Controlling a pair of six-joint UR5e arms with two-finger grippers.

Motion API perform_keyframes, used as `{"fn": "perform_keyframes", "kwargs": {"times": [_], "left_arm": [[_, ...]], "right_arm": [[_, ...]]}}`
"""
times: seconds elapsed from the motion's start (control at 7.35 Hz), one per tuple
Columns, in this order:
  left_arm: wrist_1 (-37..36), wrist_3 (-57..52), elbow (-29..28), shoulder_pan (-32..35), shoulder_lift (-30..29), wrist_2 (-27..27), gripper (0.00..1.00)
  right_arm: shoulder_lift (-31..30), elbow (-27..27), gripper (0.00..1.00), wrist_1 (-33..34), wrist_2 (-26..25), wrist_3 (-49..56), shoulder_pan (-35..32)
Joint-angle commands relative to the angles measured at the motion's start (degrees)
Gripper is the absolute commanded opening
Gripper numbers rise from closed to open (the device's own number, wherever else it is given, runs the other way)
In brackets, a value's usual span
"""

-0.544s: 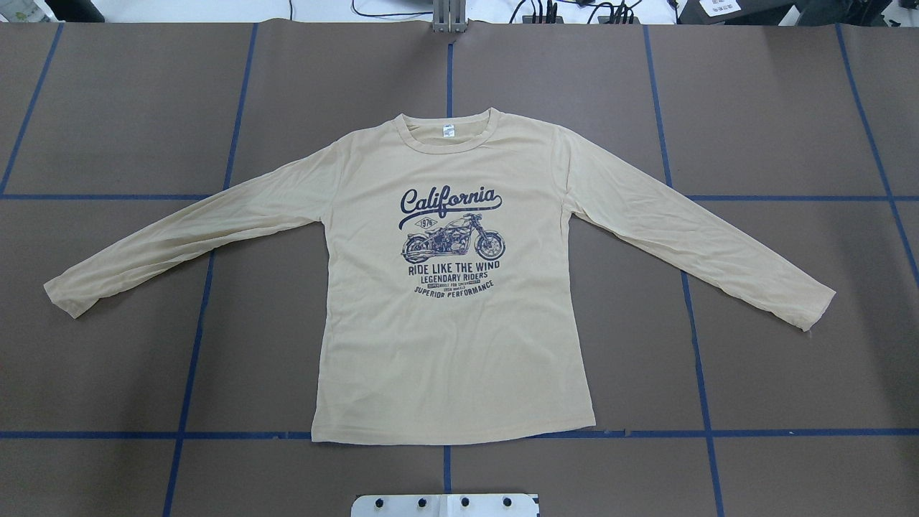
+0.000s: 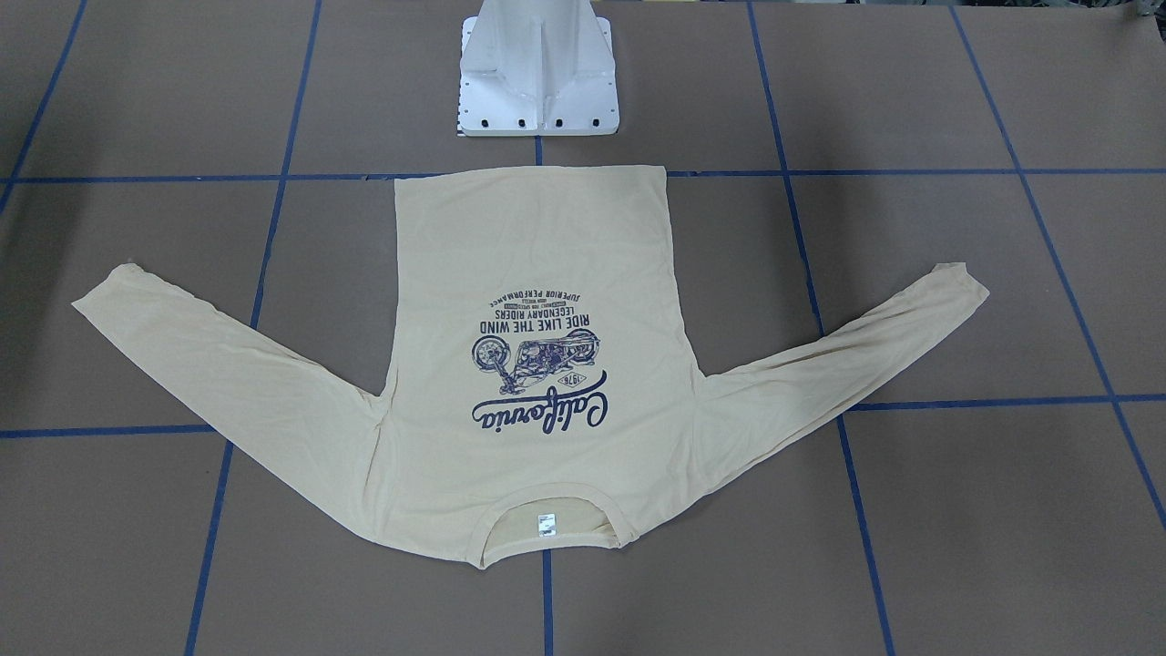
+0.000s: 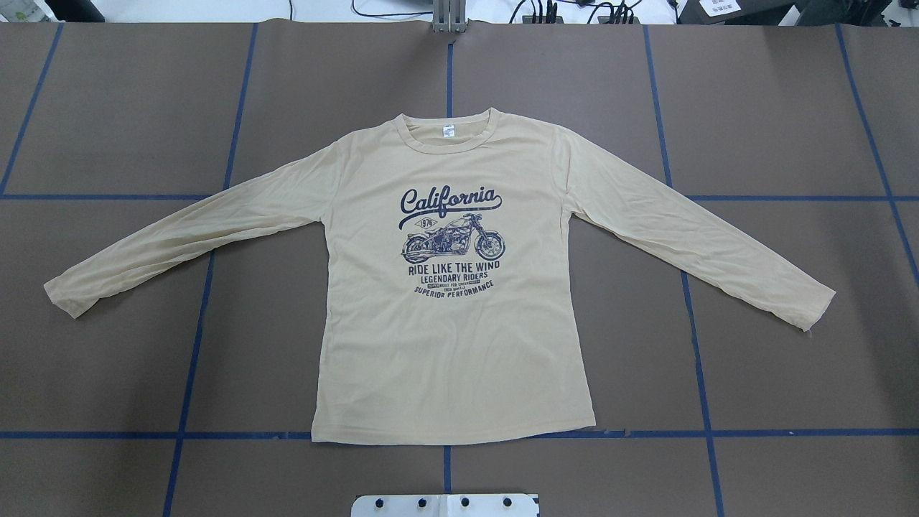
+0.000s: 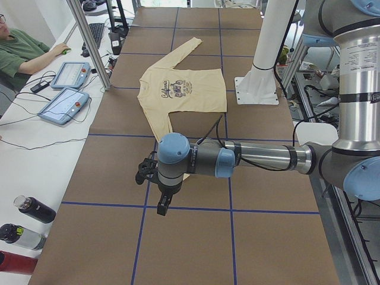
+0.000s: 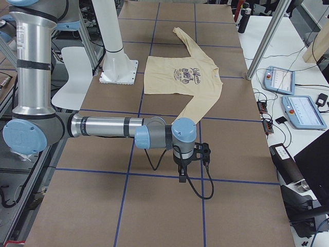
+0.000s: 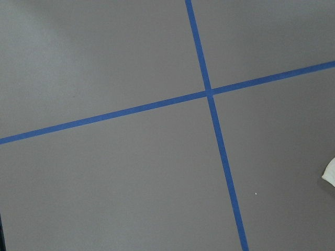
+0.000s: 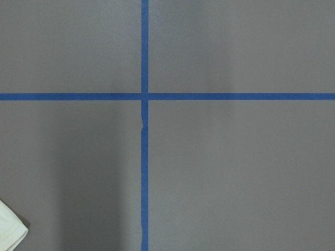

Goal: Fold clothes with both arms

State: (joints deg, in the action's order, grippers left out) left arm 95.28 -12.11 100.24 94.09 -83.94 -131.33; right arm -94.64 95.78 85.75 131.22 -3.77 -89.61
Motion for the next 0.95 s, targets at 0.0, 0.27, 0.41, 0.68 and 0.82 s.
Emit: {"fn": "perform_keyframes", "kwargs": {"times": [0.0,0.27,0.41,0.68,0.82], "left_arm": [[9.3,-0.3,0.0,0.0,0.6,-0.8,1.00],[14.9,-0.3,-3.1,0.1,2.1,-9.2,1.00],[19.6,-0.2,-2.8,0.1,2.2,-8.9,1.00],[20.9,0.2,-2.0,0.0,1.8,-9.4,1.00],[22.1,0.2,-2.1,0.0,1.2,-8.7,1.00]], "right_arm": [[0.8,0.3,1.00,-0.7,0.0,-2.9,1.4],[0.9,0.5,1.00,-0.8,0.1,-3.0,1.5],[1.4,0.5,1.00,-0.8,0.1,-3.1,2.0],[2.3,5.2,1.00,-0.8,0.0,-7.5,7.3],[2.3,9.0,1.00,-0.8,-0.3,-14.4,12.1]]}}
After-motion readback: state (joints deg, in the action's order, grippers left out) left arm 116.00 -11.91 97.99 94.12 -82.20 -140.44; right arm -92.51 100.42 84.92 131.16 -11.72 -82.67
